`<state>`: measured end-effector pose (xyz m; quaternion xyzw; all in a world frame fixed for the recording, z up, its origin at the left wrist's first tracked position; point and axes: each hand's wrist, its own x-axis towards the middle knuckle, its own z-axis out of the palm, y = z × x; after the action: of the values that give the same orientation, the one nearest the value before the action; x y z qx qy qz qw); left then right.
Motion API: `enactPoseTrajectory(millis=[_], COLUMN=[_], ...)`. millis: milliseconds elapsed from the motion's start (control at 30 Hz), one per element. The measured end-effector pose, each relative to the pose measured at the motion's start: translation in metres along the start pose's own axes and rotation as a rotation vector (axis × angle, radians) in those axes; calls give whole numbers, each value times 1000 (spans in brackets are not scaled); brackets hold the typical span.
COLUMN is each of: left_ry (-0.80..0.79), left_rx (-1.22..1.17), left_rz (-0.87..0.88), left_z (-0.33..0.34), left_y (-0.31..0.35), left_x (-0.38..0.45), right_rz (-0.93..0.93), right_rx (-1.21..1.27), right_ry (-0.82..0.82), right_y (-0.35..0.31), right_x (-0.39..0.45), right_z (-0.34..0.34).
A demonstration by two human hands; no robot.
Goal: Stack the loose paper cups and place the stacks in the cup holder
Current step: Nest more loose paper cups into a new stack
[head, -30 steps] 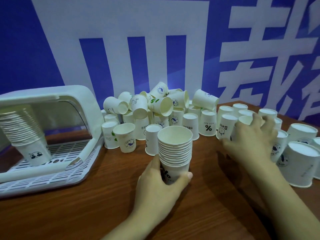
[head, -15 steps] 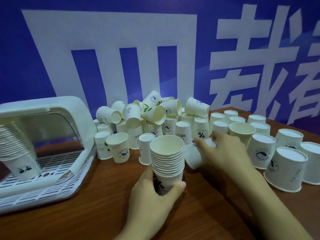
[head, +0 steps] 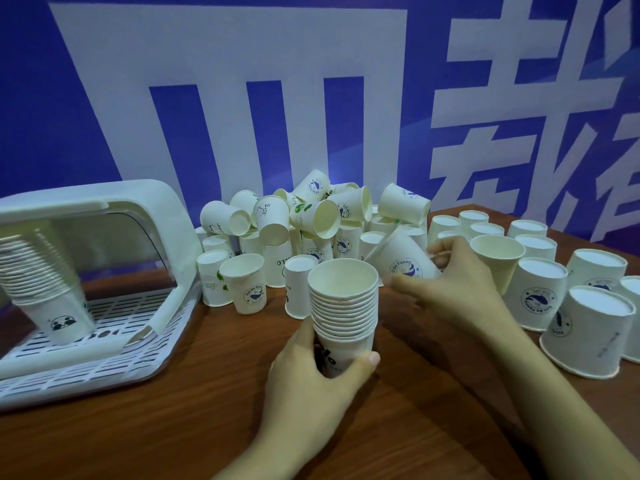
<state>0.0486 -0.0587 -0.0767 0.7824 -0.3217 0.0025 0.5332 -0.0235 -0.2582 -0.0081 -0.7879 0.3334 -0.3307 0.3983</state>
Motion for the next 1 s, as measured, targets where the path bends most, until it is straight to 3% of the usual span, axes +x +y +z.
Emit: enactPoseTrajectory(millis=[100,200,267,400,533,767,1000], left_ry=[-7,-6,2,-9,-9,-17,-21], left_rx=[1,8,9,14,29,31,-4], left_rz=[-10,-9,-16,-11,-2,-5,13], left_z=[-1,-1,0,0,0,4,4], left_y=[0,1,2,2,3,0,0], left_x=[0,-1,0,1,1,2,2], right_rz=[-154,-240,-308,-380,-411,-418,-439], right_rx=[268,605,700,670,649,619,567], right_ry=[25,-96,-165,-160,-277,-341,-291], right_y=[-8,-21,-24,-23,-22,-23,-17], right_x=[-5,-15,-19,-26,-28,-37,-37], right_z=[-2,-6,-4,11,23,37,37])
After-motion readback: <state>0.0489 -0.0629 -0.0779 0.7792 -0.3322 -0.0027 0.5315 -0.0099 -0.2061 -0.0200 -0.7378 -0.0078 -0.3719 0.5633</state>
